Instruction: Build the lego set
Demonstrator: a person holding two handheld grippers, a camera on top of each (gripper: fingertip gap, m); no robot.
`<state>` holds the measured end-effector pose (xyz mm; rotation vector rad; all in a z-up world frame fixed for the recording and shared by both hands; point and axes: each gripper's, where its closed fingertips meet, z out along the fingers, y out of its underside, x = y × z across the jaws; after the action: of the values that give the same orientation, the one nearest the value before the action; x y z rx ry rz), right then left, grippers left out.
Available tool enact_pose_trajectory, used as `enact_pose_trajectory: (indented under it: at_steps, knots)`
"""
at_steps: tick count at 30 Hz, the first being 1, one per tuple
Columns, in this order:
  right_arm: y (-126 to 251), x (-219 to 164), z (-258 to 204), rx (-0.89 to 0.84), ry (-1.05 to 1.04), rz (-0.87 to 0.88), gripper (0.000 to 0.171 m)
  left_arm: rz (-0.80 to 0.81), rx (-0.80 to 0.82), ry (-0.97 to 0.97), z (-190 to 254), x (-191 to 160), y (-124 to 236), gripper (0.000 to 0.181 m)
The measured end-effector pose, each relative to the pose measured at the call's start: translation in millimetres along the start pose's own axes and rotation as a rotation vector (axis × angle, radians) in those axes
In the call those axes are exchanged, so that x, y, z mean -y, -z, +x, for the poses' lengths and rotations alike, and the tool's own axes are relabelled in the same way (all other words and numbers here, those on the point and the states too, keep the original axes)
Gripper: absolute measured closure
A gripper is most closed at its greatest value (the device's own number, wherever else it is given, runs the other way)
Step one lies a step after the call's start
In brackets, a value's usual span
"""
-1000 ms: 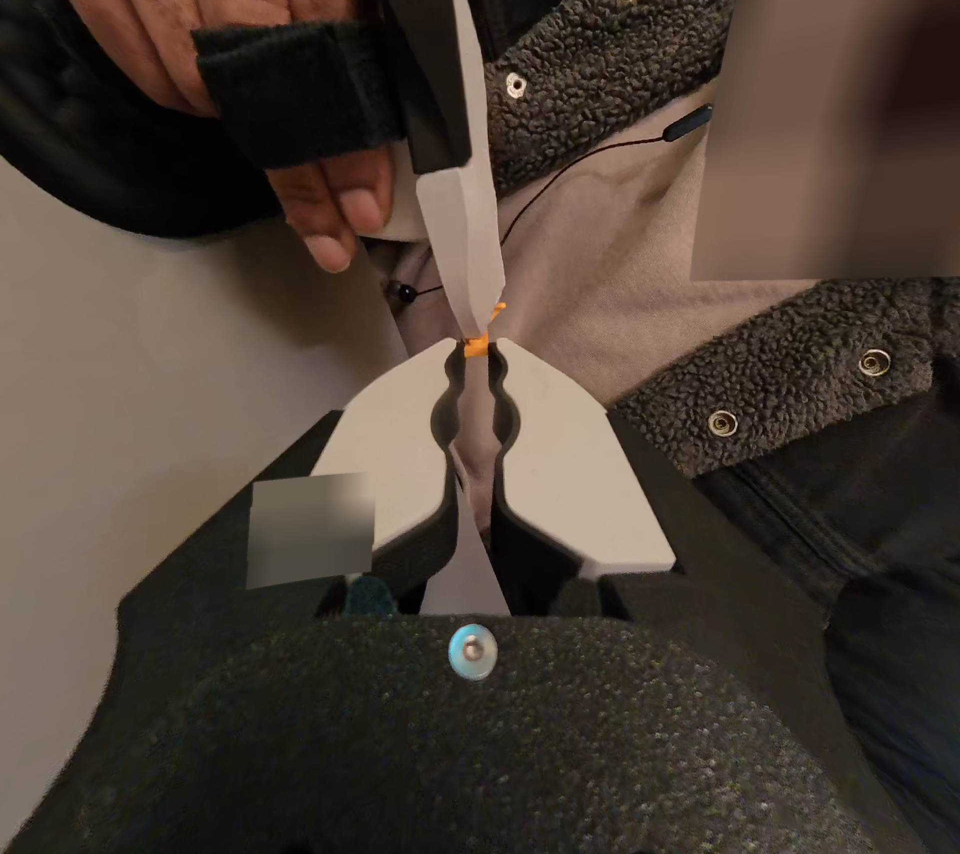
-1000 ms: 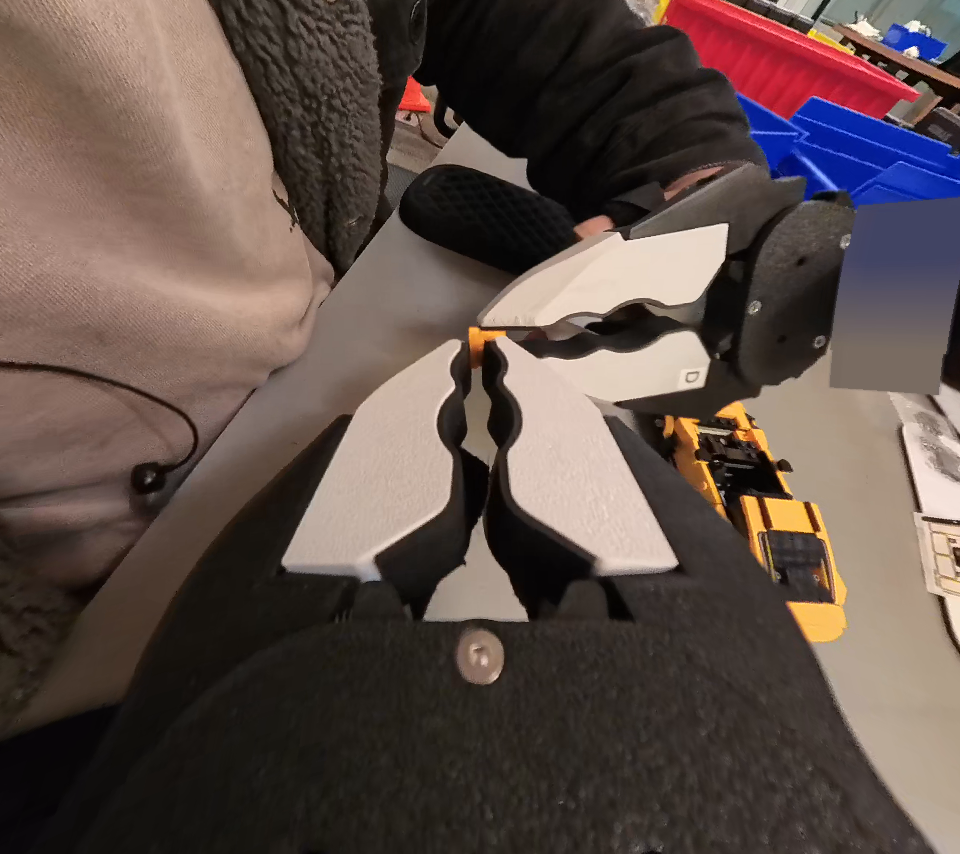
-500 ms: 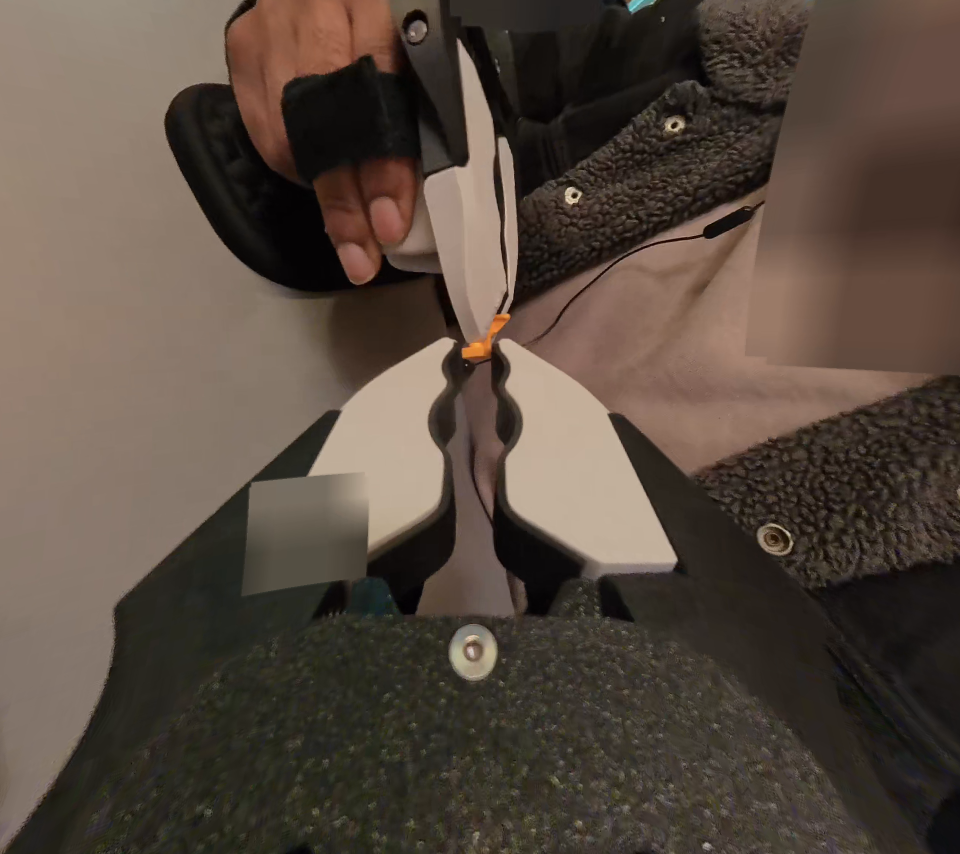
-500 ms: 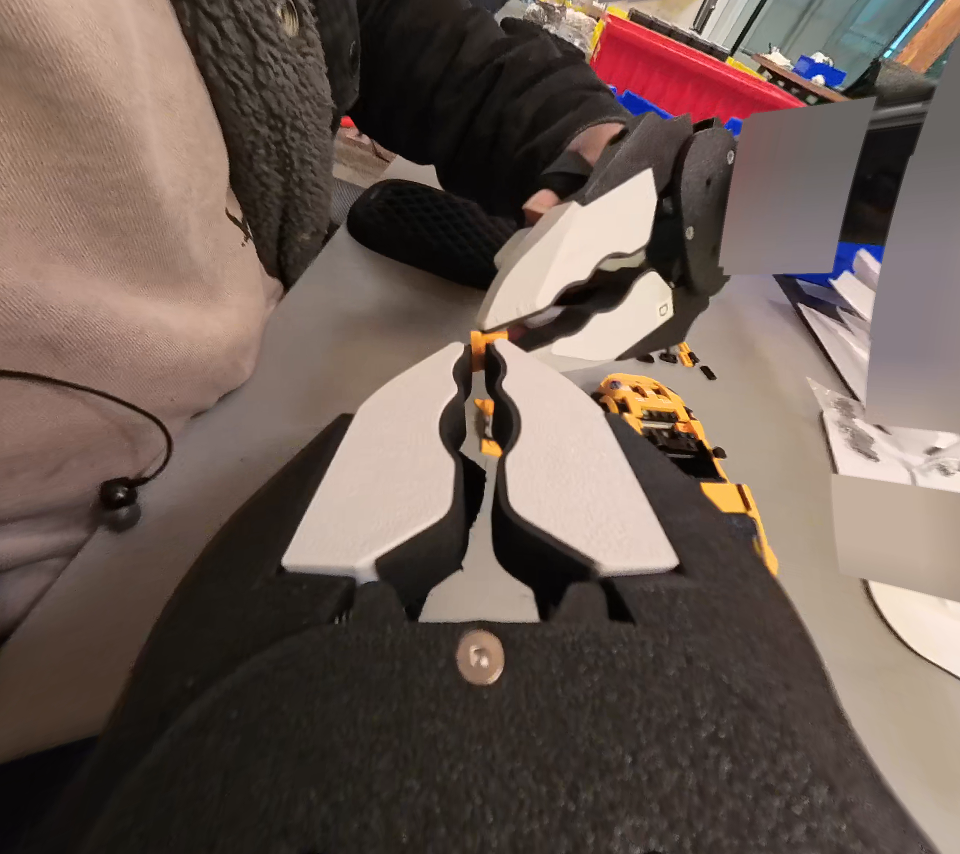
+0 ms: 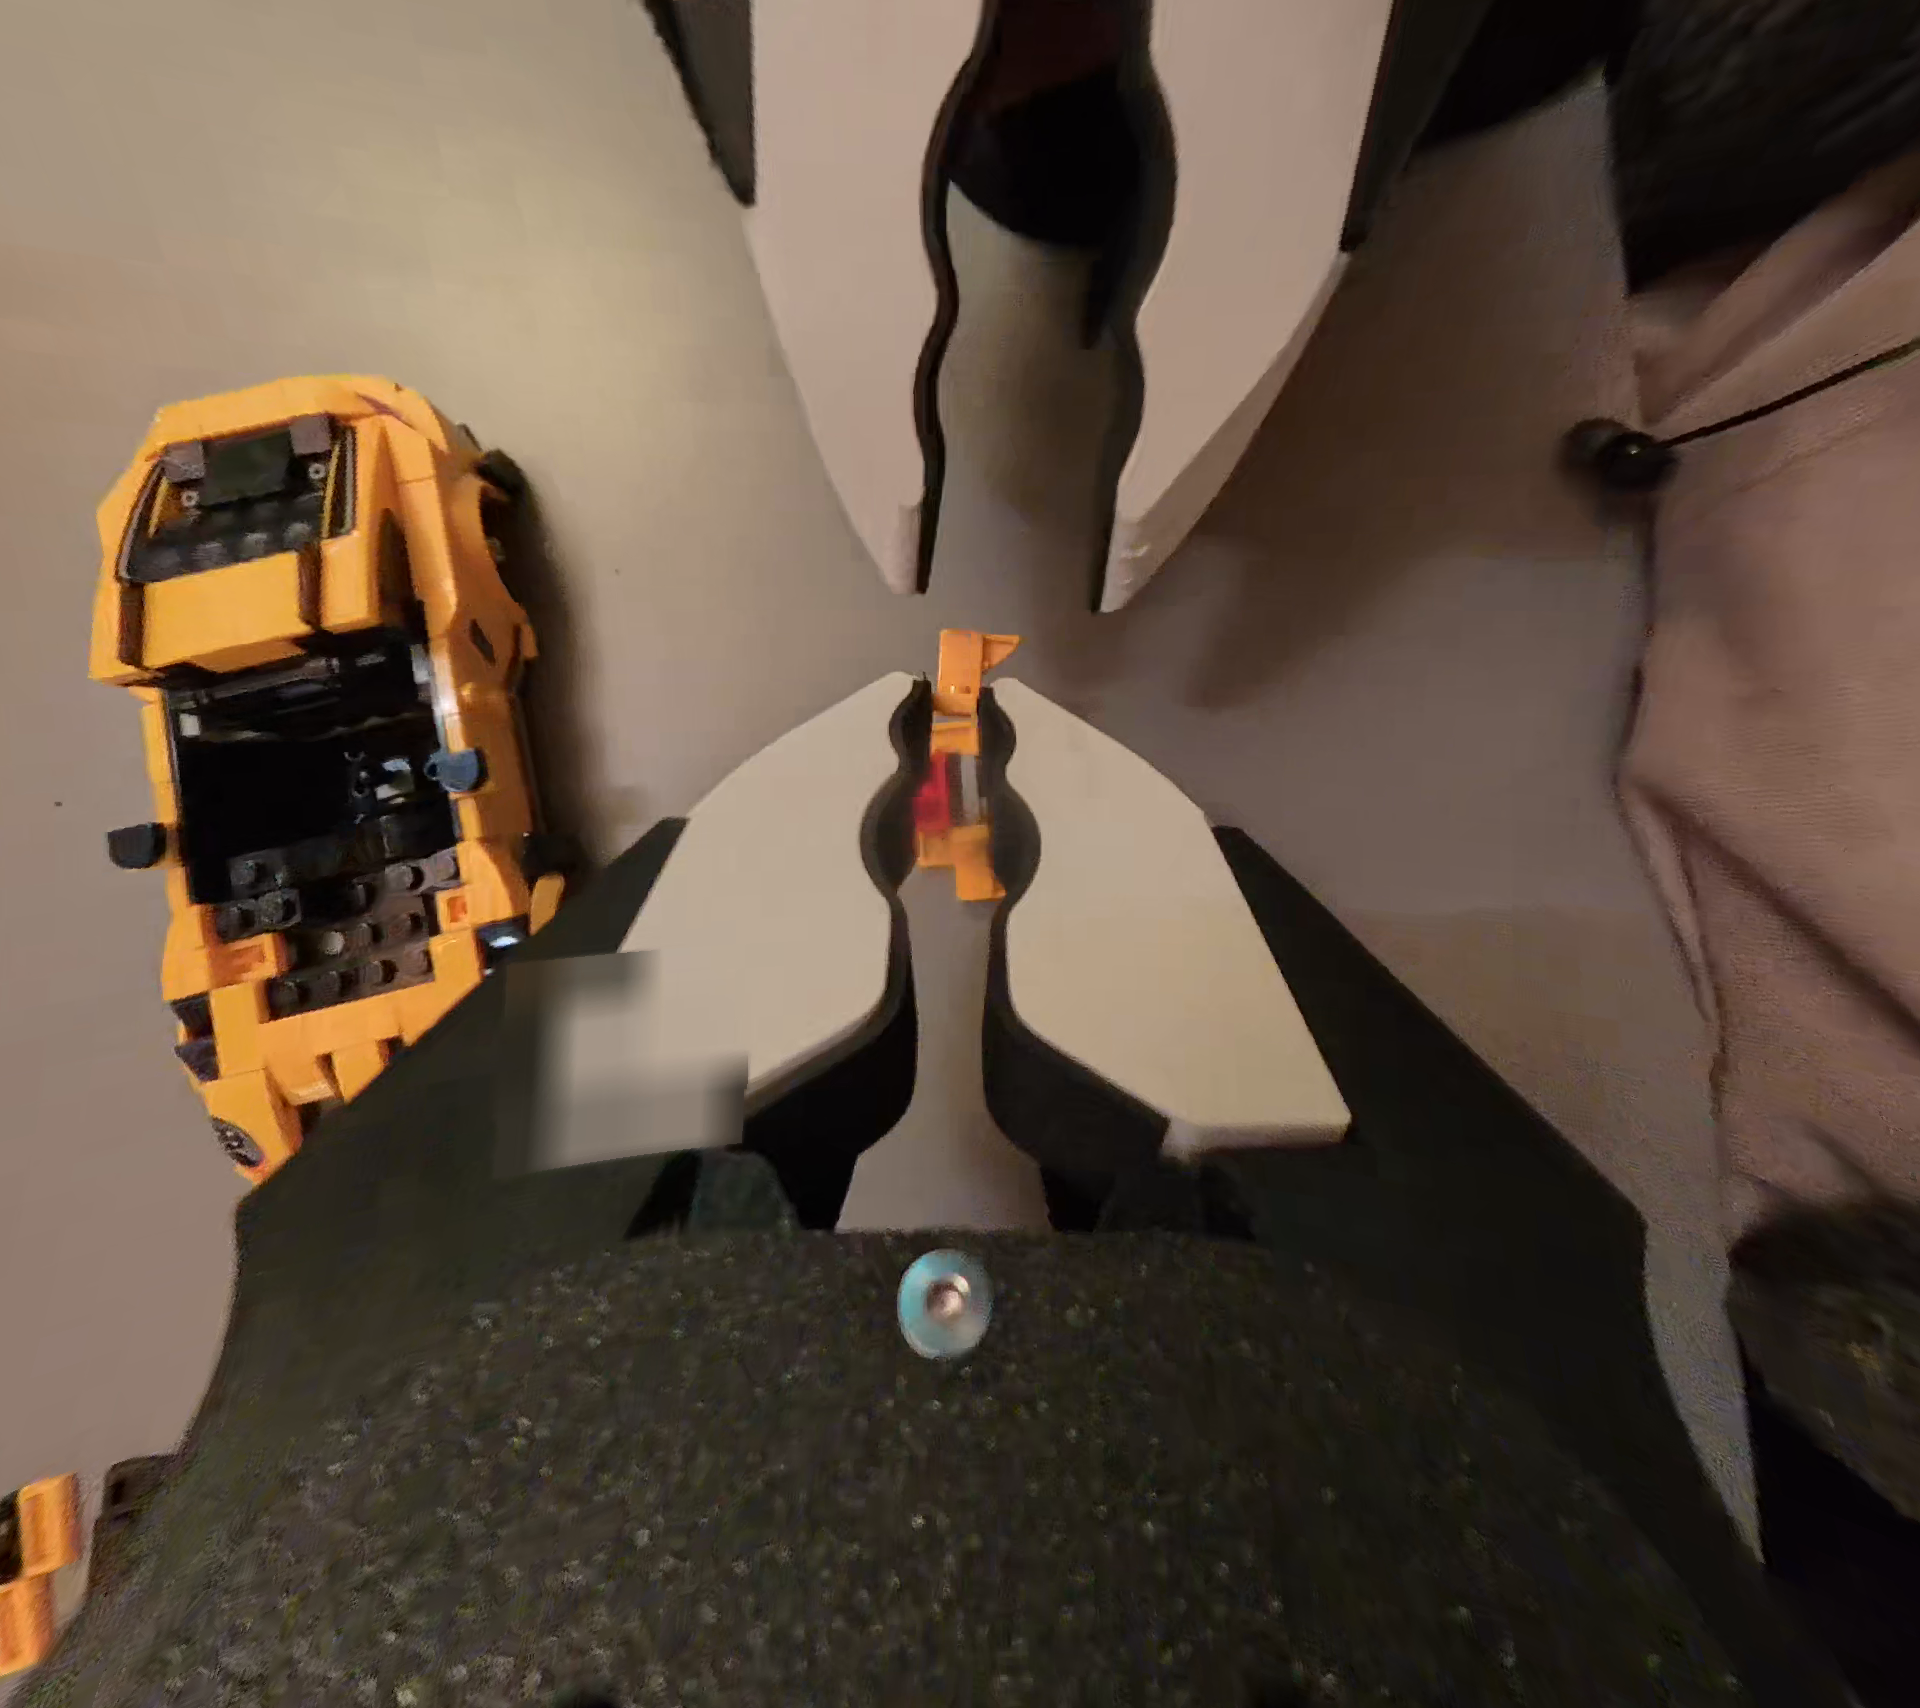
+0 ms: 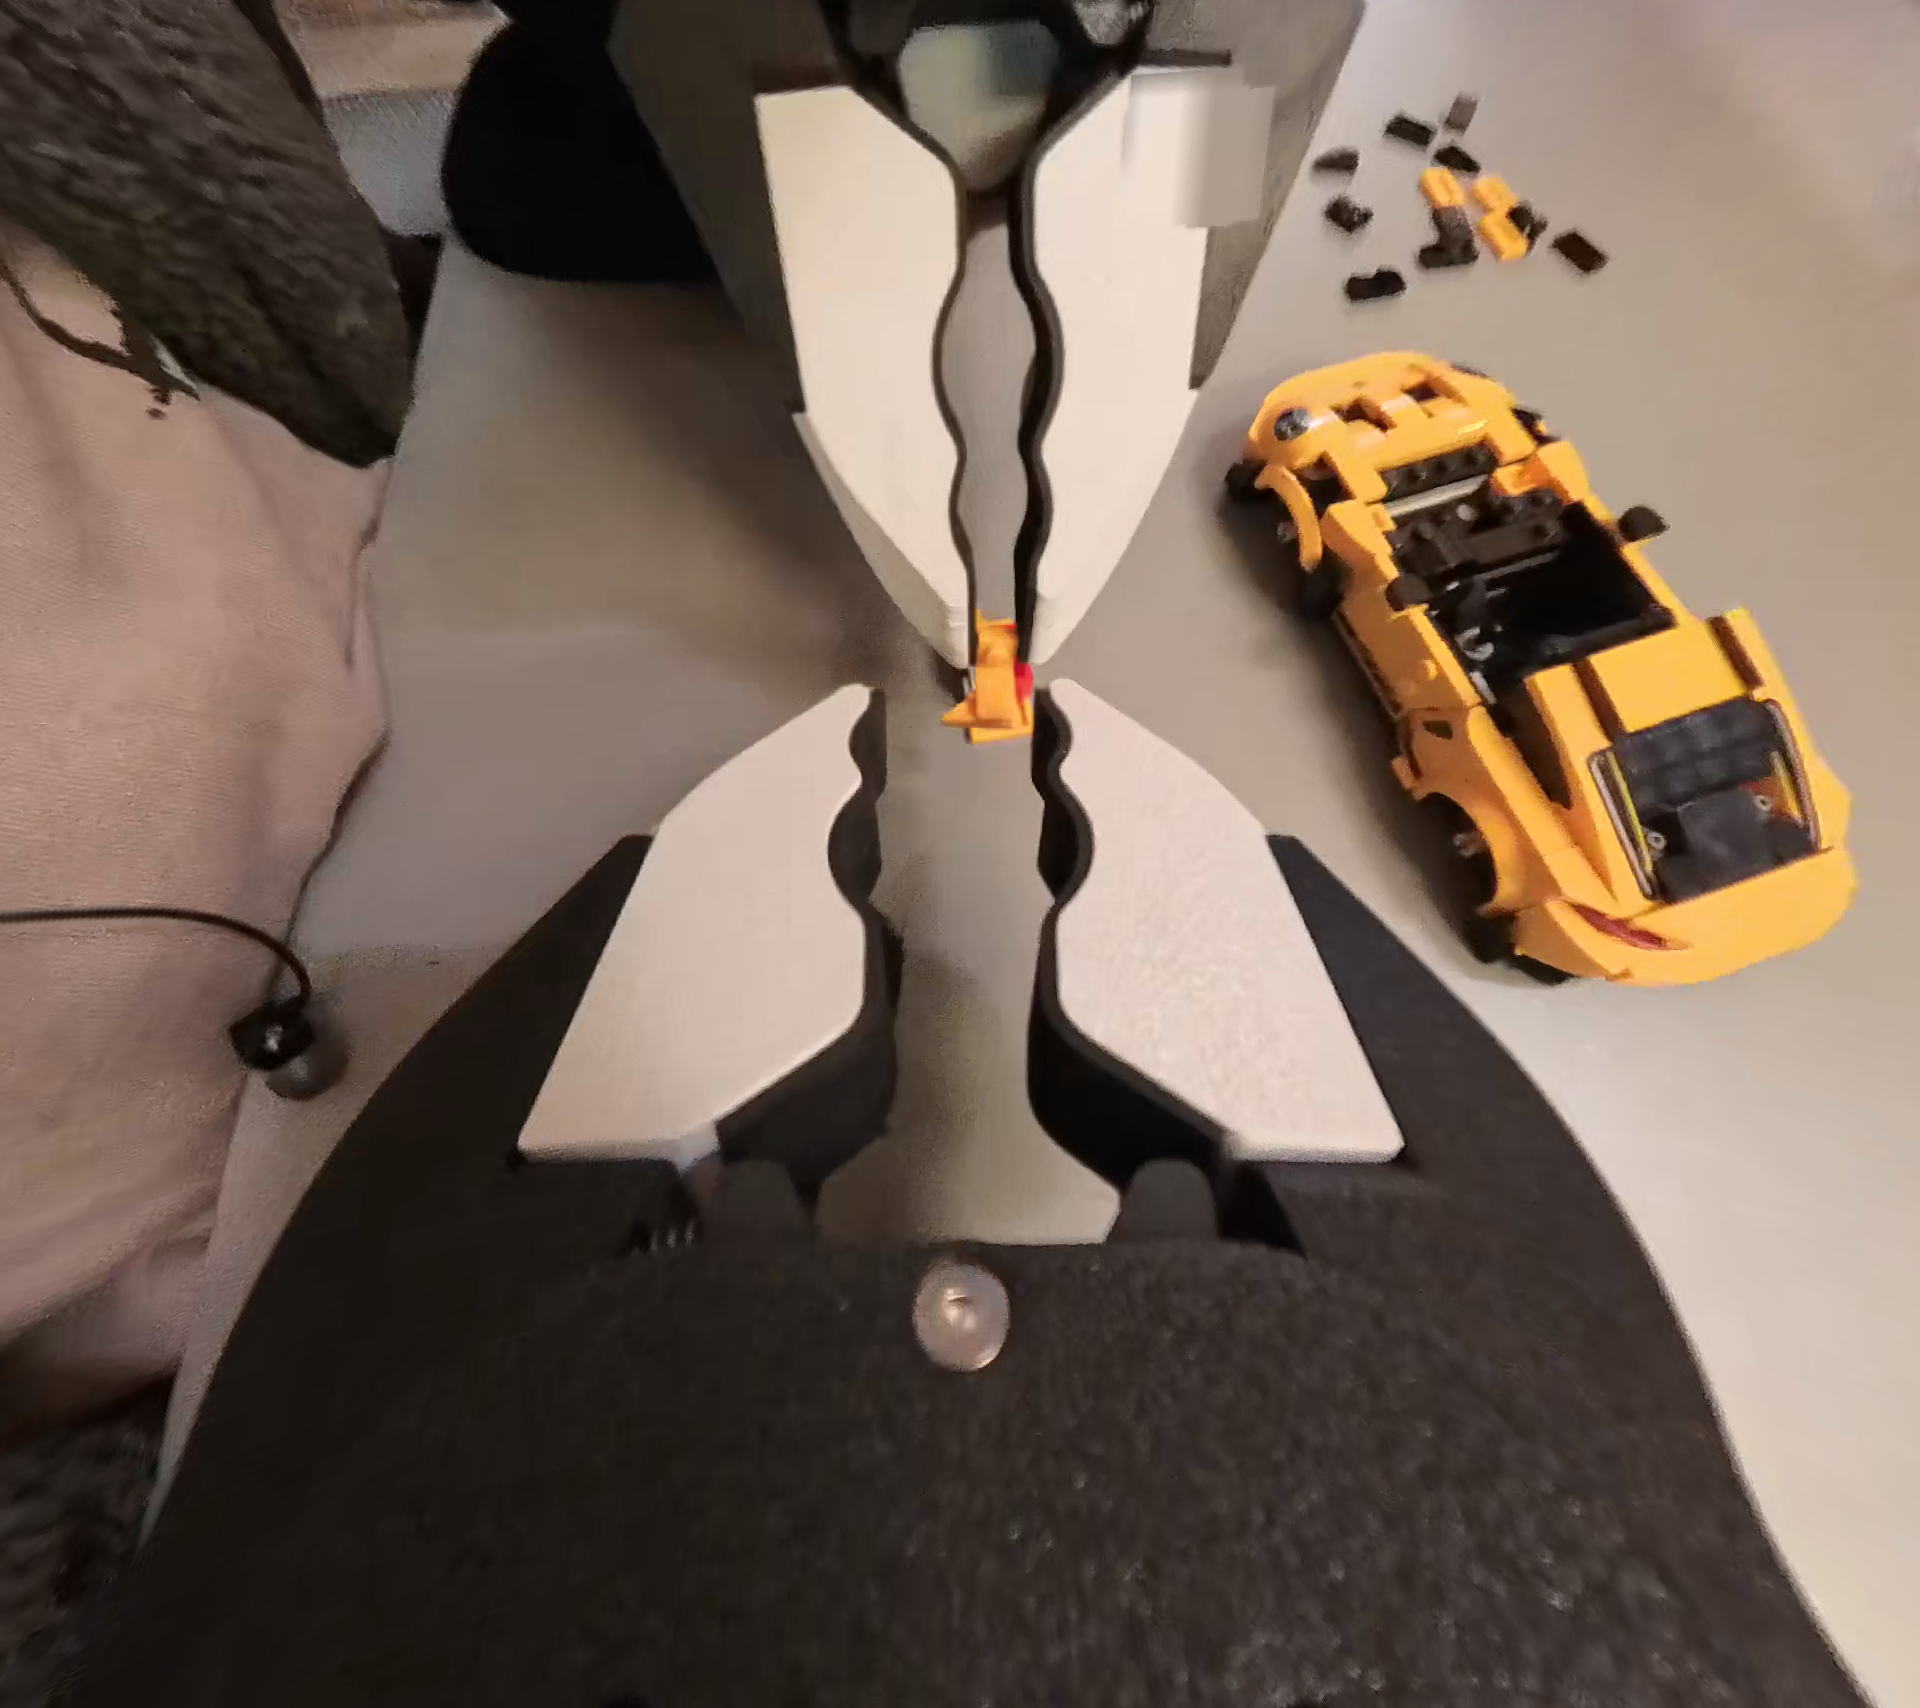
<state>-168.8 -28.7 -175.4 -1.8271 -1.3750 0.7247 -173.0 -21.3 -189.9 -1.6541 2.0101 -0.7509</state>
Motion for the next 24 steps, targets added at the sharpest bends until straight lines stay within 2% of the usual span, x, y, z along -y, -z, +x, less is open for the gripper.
enact_pose_trajectory:
  at_steps: [5, 13, 16, 20, 24]
  knots:
    - [-16.9, -15.3, 6.4, -0.02, 0.002, -0.13, 0.15, -0.016, 0.031, -0.018, -3.1, -7.9, -5.0, 0.173]
    - [-28.2, -20.2, 8.8, 0.005, -0.03, -0.168, 0.163, 0.024, 0.014, -0.02, -1.1, -9.5, -8.9, 0.173]
    - [-29.7, -25.4, 10.2, 0.012, -0.033, -0.184, 0.163, 0.017, 0.013, 0.0, -2.8, -15.9, -3.0, 0.159]
    - [-31.9, -31.5, 10.0, 0.025, -0.033, -0.225, 0.163, -0.028, 0.024, 0.016, -6.4, -33.4, -1.3, 0.153]
    - [-35.3, -33.9, 9.1, 0.041, -0.037, -0.267, 0.163, -0.017, 0.007, 0.031, -4.8, -35.5, -7.4, 0.151]
